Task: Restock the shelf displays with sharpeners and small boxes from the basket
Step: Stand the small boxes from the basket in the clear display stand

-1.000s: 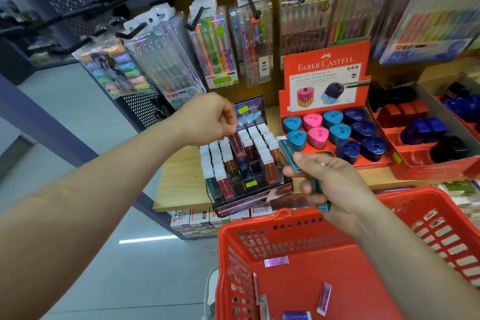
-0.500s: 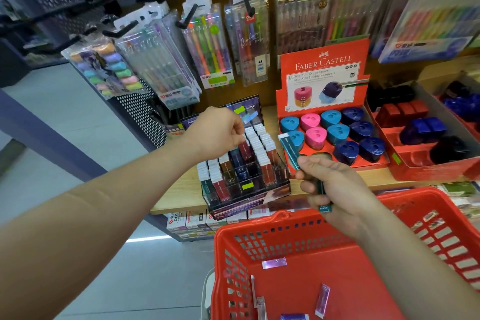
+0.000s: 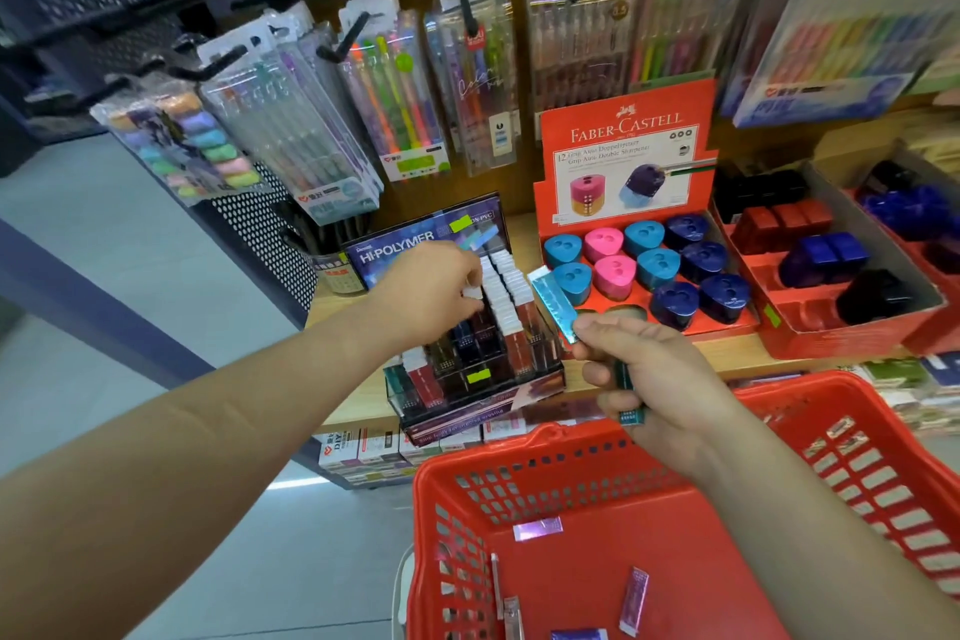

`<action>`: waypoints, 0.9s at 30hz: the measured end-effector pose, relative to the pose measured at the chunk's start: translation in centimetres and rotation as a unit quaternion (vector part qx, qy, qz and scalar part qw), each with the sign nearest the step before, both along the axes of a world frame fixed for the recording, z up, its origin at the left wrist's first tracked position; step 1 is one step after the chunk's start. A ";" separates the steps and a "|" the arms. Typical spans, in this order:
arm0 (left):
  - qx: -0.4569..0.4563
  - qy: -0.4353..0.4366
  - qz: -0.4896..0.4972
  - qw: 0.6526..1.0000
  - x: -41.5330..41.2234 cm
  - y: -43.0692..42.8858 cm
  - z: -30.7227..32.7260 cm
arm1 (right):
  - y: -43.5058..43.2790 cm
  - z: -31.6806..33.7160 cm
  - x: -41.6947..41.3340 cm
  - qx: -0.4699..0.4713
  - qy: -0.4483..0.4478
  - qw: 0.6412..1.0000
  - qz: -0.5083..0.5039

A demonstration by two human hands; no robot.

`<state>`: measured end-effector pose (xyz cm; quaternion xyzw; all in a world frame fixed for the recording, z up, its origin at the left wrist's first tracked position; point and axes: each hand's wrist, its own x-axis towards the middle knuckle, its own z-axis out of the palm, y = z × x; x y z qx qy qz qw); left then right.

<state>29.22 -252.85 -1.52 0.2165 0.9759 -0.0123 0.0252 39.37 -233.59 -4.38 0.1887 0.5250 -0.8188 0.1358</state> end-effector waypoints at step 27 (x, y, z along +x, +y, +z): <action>0.285 -0.114 0.087 0.948 0.4 0.3 5.3 | 1.8 1.4 0.2 -0.083 0.006 0.994 0.072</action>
